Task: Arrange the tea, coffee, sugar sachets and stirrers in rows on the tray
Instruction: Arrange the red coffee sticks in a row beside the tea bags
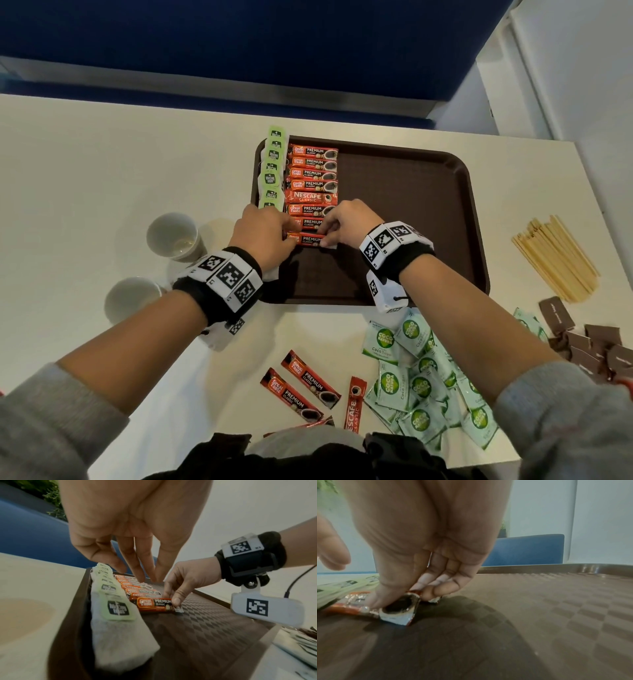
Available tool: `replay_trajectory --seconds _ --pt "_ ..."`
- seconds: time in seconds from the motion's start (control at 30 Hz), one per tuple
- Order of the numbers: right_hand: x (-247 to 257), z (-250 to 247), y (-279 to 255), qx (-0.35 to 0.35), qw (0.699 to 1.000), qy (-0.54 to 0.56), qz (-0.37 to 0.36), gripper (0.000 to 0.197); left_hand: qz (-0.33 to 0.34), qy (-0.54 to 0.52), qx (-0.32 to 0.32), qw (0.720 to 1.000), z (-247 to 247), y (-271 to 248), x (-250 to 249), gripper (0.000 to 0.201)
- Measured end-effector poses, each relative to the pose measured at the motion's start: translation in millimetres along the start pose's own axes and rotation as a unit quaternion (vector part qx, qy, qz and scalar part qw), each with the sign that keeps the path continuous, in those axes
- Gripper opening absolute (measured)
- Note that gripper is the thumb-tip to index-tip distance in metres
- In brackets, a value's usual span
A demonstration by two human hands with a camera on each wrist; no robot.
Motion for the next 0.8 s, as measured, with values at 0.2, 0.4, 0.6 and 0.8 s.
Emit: replay_trajectory --seconds 0.2,0.4,0.6,0.8 --pt "0 -4 -2 -0.038 0.999 0.001 0.005 0.023 0.040 0.130 0.068 0.988 16 -7 -14 0.038" --pt "2 -4 -7 -0.061 0.998 0.000 -0.009 0.016 0.043 0.163 0.109 0.980 30 -12 -13 0.046" --pt "1 -5 -7 -0.076 0.997 -0.003 -0.009 0.016 0.039 0.181 0.127 0.974 35 -13 -12 0.051" --pt "6 -9 -19 -0.103 0.994 0.004 -0.040 0.021 0.033 0.138 0.087 0.986 22 -19 -13 0.041"
Point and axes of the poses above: each hand's wrist, its own y-axis towards the middle knuckle, its own z-axis out of the palm, x = y × z, the point moved 10 cm from there along y, towards the middle knuckle, and after that the axes turned 7 degrees about z, right-handed, at the moved point
